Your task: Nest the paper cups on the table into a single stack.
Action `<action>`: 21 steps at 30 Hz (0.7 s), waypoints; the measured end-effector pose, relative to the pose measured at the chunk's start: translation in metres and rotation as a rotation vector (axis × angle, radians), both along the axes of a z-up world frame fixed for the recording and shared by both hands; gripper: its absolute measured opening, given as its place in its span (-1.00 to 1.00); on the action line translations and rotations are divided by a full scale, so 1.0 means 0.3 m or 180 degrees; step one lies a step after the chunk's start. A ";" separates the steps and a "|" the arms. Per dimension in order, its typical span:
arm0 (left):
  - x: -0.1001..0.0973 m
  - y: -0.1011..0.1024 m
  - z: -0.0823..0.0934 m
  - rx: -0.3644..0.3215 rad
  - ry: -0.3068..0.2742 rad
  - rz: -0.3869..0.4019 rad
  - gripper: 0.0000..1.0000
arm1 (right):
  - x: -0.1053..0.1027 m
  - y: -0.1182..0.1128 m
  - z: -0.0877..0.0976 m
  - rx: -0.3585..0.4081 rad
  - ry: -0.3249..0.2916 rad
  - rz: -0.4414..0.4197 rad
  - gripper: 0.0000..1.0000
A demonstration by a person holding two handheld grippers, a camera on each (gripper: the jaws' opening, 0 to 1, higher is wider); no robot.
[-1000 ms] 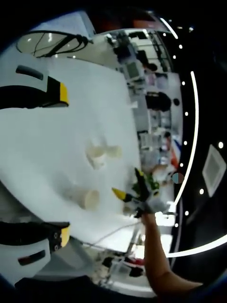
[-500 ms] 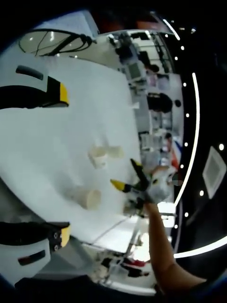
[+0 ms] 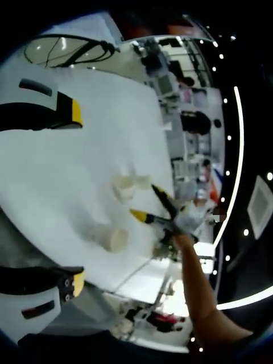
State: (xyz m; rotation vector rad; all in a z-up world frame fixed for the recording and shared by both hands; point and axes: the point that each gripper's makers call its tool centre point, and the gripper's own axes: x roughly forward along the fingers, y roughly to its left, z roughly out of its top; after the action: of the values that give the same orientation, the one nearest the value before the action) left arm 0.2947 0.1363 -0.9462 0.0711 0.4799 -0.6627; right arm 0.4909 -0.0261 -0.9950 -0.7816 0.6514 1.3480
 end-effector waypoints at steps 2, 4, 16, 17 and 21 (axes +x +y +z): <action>-0.001 0.000 0.000 0.0000 0.0002 0.0004 0.97 | 0.008 -0.003 -0.015 -0.0009 -0.0014 -0.0002 0.51; -0.002 0.001 -0.001 -0.0006 0.0007 0.0014 0.97 | 0.015 -0.012 -0.043 -0.0074 -0.0013 -0.0015 0.46; -0.024 -0.002 -0.035 -0.0001 0.0101 0.0004 0.97 | 0.011 -0.007 -0.132 -0.0245 0.0144 0.0041 0.38; -0.024 -0.003 -0.036 -0.0004 0.0103 0.0005 0.97 | 0.013 -0.005 -0.137 -0.0260 0.0165 0.0044 0.37; -0.026 -0.006 -0.039 -0.0012 0.0119 0.0011 0.97 | 0.028 0.001 -0.151 -0.0274 0.0203 0.0029 0.32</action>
State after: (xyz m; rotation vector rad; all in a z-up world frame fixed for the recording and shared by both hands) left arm 0.2870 0.1345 -0.9581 0.0544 0.5147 -0.6624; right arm 0.4992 -0.0258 -1.0404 -0.8140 0.7611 1.3650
